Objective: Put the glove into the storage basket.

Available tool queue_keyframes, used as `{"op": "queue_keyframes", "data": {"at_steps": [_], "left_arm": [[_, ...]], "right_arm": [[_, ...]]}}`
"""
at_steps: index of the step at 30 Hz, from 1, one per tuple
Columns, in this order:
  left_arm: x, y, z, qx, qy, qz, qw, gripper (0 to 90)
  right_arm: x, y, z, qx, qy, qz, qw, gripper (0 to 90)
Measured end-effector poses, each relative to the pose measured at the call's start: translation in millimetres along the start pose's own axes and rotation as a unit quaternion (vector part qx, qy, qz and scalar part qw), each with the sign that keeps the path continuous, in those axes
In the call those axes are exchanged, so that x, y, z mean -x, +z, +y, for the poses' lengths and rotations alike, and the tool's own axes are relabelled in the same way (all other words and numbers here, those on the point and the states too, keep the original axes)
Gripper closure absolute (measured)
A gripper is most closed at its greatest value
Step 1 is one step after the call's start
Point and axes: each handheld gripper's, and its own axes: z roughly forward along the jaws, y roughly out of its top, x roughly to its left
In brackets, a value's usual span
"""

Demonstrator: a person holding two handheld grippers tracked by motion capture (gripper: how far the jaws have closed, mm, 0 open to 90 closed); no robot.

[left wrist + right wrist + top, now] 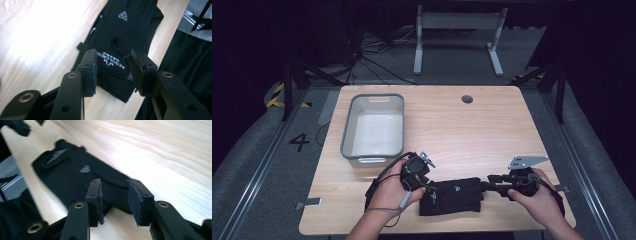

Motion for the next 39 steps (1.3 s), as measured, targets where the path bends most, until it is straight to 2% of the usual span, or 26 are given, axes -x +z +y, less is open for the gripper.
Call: {"op": "queue_keyframes", "data": {"at_steps": [4,7,17,25,28,33,39], "left_arm": [[2.1,4.8,2.3,0.015,0.007,0.006,0.9999,56.6],[3.1,7.8,3.8,0.016,0.013,0.008,0.9998,56.3],[3.7,11.6,6.2,0.036,0.014,0.013,0.9992,54.7],[7.2,15.3,8.6,0.033,0.022,0.012,0.9992,52.8],[11.6,18.3,11.0,0.028,0.037,0.008,0.9989,51.8],[15.5,24.2,12.4,0.019,0.044,0.008,0.9988,51.0],[21.4,34.2,13.7,0.005,0.075,0.003,0.9972,49.8]], "right_arm": [[12.2,1.2,-3.2,-0.004,0.0,-0.034,0.9994,63.1],[17.5,3.4,-6.6,-0.01,0.006,-0.033,0.9994,63.0],[32.2,0.2,-14.0,-0.017,0.014,-0.058,0.9981,62.5],[41.0,-1.5,-16.7,-0.017,0.026,-0.059,0.9978,61.0],[42.1,-1.4,-17.8,-0.016,0.025,-0.058,0.9979,60.3],[42.4,-1.6,-19.4,-0.015,0.022,-0.046,0.9986,59.7],[38.8,-1.8,-19.0,-0.013,0.007,-0.039,0.9991,58.6]]}}
